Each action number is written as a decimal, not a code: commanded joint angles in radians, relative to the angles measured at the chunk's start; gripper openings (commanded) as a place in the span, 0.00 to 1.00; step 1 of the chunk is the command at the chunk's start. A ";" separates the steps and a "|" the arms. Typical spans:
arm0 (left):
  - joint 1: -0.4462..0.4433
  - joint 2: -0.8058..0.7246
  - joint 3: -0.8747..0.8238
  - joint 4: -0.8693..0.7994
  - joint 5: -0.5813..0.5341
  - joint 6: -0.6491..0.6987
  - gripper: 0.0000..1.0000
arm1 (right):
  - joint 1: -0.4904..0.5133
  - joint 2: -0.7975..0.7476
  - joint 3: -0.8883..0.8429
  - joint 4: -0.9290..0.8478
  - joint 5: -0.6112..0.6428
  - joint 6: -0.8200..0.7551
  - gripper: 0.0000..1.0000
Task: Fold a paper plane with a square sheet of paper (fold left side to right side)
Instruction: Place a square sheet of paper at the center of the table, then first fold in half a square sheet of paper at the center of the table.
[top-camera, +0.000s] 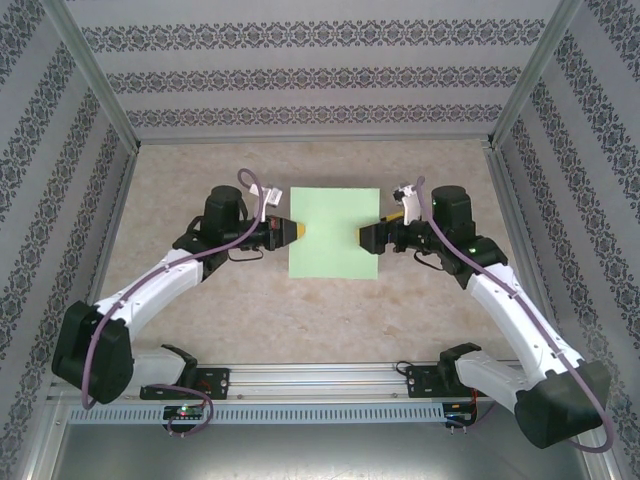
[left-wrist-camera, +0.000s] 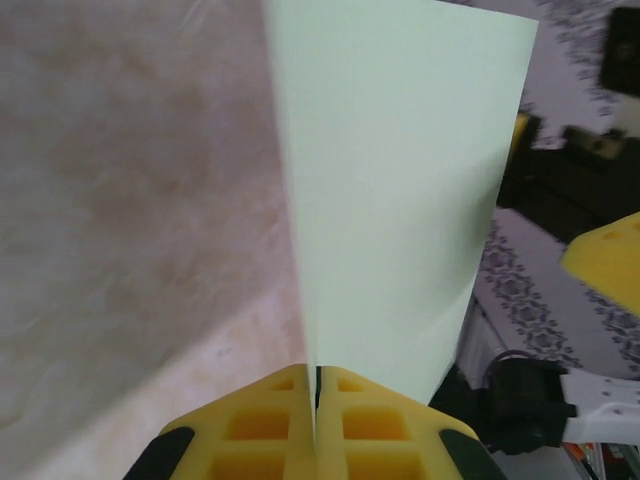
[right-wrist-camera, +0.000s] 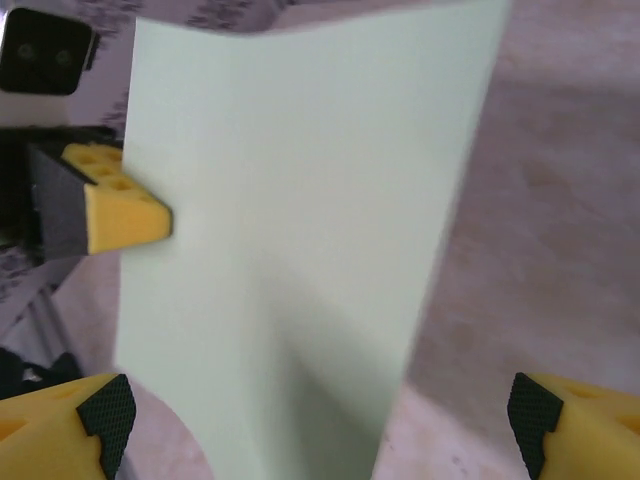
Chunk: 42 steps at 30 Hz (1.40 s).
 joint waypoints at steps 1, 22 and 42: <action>-0.008 0.061 -0.051 -0.091 -0.096 -0.026 0.02 | -0.016 0.006 -0.051 0.018 0.109 0.047 0.98; -0.009 0.296 0.087 -0.346 -0.330 0.067 0.00 | 0.151 0.457 -0.127 0.379 0.106 0.316 0.12; -0.009 0.359 0.196 -0.349 -0.231 0.031 0.31 | 0.201 0.752 -0.012 0.259 0.176 0.303 0.00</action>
